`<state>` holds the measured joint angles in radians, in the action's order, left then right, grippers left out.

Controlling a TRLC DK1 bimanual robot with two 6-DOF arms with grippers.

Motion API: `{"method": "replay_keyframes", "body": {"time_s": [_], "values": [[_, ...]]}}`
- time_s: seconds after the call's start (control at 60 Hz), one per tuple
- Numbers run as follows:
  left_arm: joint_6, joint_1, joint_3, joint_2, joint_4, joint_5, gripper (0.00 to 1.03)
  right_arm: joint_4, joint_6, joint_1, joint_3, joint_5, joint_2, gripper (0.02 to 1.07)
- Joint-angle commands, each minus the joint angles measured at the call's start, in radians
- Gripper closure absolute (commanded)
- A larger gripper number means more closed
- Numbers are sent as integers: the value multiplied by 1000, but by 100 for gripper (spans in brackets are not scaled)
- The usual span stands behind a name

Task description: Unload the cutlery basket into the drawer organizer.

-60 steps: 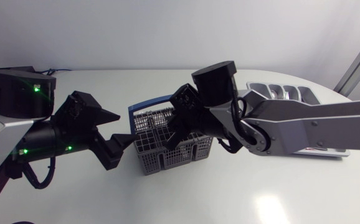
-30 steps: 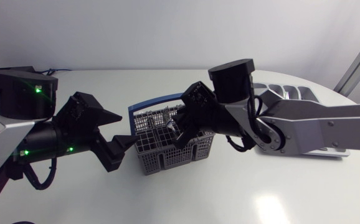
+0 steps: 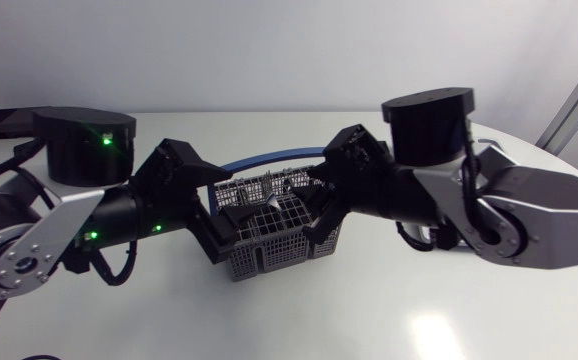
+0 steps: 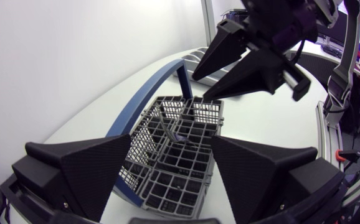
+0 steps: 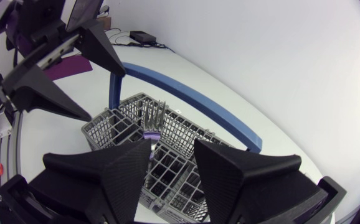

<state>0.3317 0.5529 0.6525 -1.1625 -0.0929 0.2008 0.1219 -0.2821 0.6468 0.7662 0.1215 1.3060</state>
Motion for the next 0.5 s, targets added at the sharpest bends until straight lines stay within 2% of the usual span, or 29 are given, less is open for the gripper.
{"method": "replay_keyframes", "body": {"time_s": [0.0,0.25,0.483], "values": [[-29,7,32,-69,-59,-3,6,-28,-3,-22,-39,17,-74,47],[-43,59,10,-169,-242,-112,6,-100,-5,-111,-100,75,-234,47],[-88,68,-7,-204,-284,-164,11,-114,-6,-199,-151,135,-312,47]]}}
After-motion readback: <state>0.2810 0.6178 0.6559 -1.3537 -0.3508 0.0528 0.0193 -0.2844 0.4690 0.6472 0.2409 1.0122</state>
